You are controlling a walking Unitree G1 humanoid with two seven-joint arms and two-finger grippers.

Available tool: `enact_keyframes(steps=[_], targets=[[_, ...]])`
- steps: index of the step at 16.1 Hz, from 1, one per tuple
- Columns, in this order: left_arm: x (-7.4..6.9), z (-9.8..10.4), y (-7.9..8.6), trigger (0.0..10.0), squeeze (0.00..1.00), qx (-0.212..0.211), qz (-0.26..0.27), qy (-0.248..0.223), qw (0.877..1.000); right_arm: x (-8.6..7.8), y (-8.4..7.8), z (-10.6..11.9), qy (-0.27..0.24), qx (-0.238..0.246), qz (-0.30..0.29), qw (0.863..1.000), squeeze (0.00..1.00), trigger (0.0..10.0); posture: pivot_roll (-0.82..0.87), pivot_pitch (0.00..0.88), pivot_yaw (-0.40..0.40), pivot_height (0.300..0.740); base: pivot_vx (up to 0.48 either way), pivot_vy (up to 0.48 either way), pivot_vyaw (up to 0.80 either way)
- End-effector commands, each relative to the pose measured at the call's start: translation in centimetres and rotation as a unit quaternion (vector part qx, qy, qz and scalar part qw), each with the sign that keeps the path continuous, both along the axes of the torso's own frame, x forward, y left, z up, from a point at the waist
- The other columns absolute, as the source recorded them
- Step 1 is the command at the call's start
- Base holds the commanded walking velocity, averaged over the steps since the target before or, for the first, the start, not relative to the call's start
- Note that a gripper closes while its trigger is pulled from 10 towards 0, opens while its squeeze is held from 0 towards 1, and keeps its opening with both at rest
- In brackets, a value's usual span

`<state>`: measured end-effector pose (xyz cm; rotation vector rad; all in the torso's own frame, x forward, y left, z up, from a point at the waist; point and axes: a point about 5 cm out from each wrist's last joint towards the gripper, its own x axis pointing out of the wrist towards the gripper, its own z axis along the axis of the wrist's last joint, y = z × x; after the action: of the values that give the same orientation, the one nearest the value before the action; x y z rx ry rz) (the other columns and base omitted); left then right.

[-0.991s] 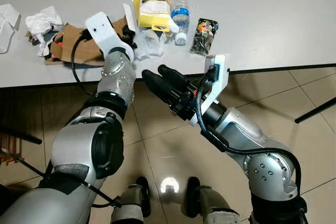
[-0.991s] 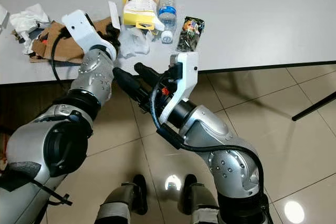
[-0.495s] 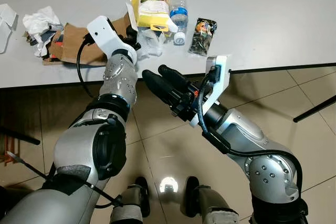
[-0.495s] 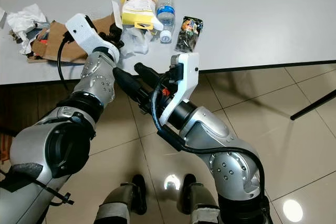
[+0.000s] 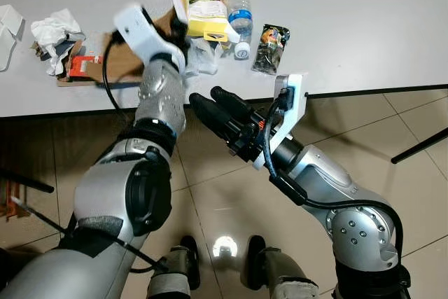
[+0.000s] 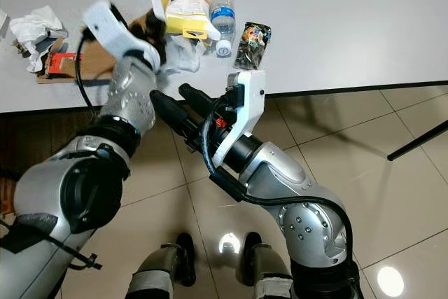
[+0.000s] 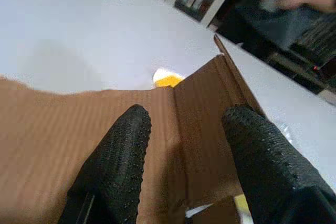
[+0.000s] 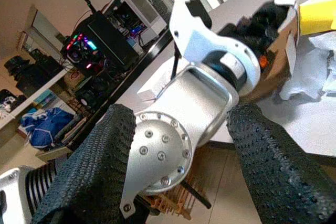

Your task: Picking trash to rubbish bin

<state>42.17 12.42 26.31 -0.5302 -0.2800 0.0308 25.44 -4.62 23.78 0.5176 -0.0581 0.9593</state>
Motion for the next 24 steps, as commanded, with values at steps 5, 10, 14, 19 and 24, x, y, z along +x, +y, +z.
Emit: enact_keyframes(steps=[5, 10, 14, 19, 24], targets=[[0.0, 1.5, -1.2, 10.0, 0.00, 0.032, 0.000, -0.016, 0.999, -0.3, 0.3, 0.2, -0.004, 0.003, 0.010, 1.000, 0.00, 10.0, -0.20, 0.283, 0.009, 0.740, 0.000, 0.000, 0.00], [0.0, 1.8, -1.7, 10.0, 0.00, 0.072, -0.010, -0.022, 0.997, -0.3, 0.4, 0.2, -0.005, 0.003, 0.009, 1.000, 0.00, 10.0, -0.19, 0.286, 0.011, 0.740, 0.000, 0.000, 0.00], [-0.2, 1.7, -2.7, 10.0, 0.00, 0.147, -0.029, -0.026, 0.988, -0.3, 0.5, 0.2, -0.005, 0.004, 0.012, 1.000, 0.00, 10.0, -0.18, 0.290, 0.011, 0.740, 0.000, 0.000, 0.00], [-0.1, -1.0, -2.7, 10.0, 0.00, 0.350, -0.053, 0.049, 0.934, -0.1, 0.5, 0.2, -0.007, 0.004, 0.013, 1.000, 0.00, 10.0, -0.16, 0.291, 0.011, 0.740, 0.000, 0.000, 0.00], [-1.3, -2.0, -1.0, 10.0, 0.00, 0.424, -0.045, 0.053, 0.903, 0.0, 0.6, 0.3, -0.009, 0.006, 0.016, 1.000, 0.00, 10.0, -0.14, 0.289, 0.009, 0.740, 0.000, 0.000, 0.00]])
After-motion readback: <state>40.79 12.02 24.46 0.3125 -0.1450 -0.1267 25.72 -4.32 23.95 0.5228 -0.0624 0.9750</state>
